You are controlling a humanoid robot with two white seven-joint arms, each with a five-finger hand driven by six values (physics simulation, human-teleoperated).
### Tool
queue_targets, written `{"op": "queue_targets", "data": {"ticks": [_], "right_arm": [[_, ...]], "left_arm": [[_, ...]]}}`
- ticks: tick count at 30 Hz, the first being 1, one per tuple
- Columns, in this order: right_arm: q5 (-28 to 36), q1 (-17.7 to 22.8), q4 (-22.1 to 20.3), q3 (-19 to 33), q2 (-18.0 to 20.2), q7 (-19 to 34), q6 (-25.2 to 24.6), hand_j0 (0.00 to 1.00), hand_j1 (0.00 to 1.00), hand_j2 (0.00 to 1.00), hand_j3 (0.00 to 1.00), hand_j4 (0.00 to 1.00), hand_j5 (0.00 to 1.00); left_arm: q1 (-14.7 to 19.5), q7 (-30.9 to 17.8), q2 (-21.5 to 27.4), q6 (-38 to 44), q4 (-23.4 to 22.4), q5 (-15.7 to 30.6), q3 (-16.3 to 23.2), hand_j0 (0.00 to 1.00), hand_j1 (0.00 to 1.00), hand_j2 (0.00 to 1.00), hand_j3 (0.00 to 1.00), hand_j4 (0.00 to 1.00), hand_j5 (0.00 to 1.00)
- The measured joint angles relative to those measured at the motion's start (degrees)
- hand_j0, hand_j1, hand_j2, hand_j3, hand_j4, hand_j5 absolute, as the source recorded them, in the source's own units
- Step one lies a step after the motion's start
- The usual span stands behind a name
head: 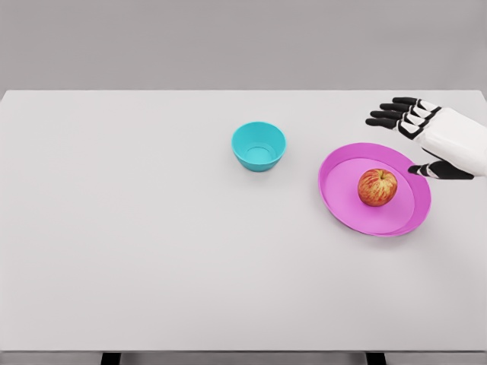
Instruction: Put the apple from the pink plate into the blue bowl with your right arm
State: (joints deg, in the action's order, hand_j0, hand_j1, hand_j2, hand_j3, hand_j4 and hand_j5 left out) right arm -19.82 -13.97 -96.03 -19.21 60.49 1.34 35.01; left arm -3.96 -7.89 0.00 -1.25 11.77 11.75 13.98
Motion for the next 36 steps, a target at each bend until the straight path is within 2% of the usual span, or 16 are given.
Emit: {"op": "queue_targets", "data": {"ticks": [6,8,9,13,15,17,20,23,26,30,33,36], "right_arm": [[0.6,0.6,0.0,0.2,0.2,-0.4,0.0,1.00,1.00,1.00,1.00,1.00,1.00],[0.6,0.1,0.0,0.2,0.3,1.8,0.0,1.00,1.00,1.00,1.00,1.00,1.00],[0.7,-0.4,0.0,0.2,0.3,4.9,0.0,1.00,1.00,1.00,1.00,1.00,1.00],[2.5,-5.4,0.1,0.4,0.3,23.2,0.1,1.00,1.00,1.00,1.00,1.00,1.00],[3.2,-6.9,0.5,0.4,0.2,28.3,0.1,1.00,1.00,1.00,1.00,1.00,1.00],[3.6,-8.7,1.5,0.3,-0.1,30.9,0.1,1.00,1.00,1.00,1.00,1.00,1.00],[3.8,-12.3,3.5,-0.6,-1.1,32.7,0.1,1.00,1.00,1.00,1.00,1.00,1.00],[3.8,-17.5,5.9,-5.0,-2.6,33.3,0.1,1.00,1.00,1.00,1.00,1.00,1.00],[3.6,-17.8,8.0,-9.1,-4.0,33.5,0.1,1.00,1.00,1.00,1.00,1.00,1.00],[3.5,-18.7,10.4,-11.0,-5.1,33.6,0.1,1.00,1.00,1.00,1.00,1.00,1.00],[3.5,-21.3,12.4,-13.1,-6.2,33.7,0.1,1.00,1.00,1.00,1.00,1.00,1.00],[3.4,-21.4,13.9,-15.1,-7.1,33.7,0.1,1.00,1.00,1.00,1.00,1.00,1.00]], "left_arm": [[0.0,0.0,0.0,0.0,0.0,0.0,0.0,1.00,1.00,1.00,1.00,1.00,1.00],[0.0,0.0,0.0,0.0,0.0,0.0,0.0,1.00,1.00,1.00,1.00,1.00,1.00],[0.0,0.0,0.0,0.0,0.0,0.0,0.0,1.00,1.00,1.00,1.00,1.00,1.00],[0.0,0.0,0.0,0.0,0.0,0.0,0.0,1.00,1.00,1.00,1.00,1.00,1.00],[0.0,0.0,0.0,0.0,0.0,0.0,0.0,1.00,1.00,1.00,1.00,1.00,1.00],[0.0,0.0,0.0,0.0,0.0,0.0,0.0,1.00,1.00,1.00,1.00,1.00,1.00],[0.0,0.0,0.0,0.0,0.0,0.0,0.0,1.00,1.00,1.00,1.00,1.00,1.00],[0.0,0.0,0.0,0.0,0.0,0.0,0.0,1.00,1.00,1.00,1.00,1.00,1.00],[0.0,0.0,0.0,0.0,0.0,0.0,0.0,1.00,1.00,1.00,1.00,1.00,1.00],[0.0,0.0,0.0,0.0,0.0,0.0,0.0,1.00,1.00,1.00,1.00,1.00,1.00],[0.0,0.0,0.0,0.0,0.0,0.0,0.0,1.00,1.00,1.00,1.00,1.00,1.00],[0.0,0.0,0.0,0.0,0.0,0.0,0.0,1.00,1.00,1.00,1.00,1.00,1.00]]}}
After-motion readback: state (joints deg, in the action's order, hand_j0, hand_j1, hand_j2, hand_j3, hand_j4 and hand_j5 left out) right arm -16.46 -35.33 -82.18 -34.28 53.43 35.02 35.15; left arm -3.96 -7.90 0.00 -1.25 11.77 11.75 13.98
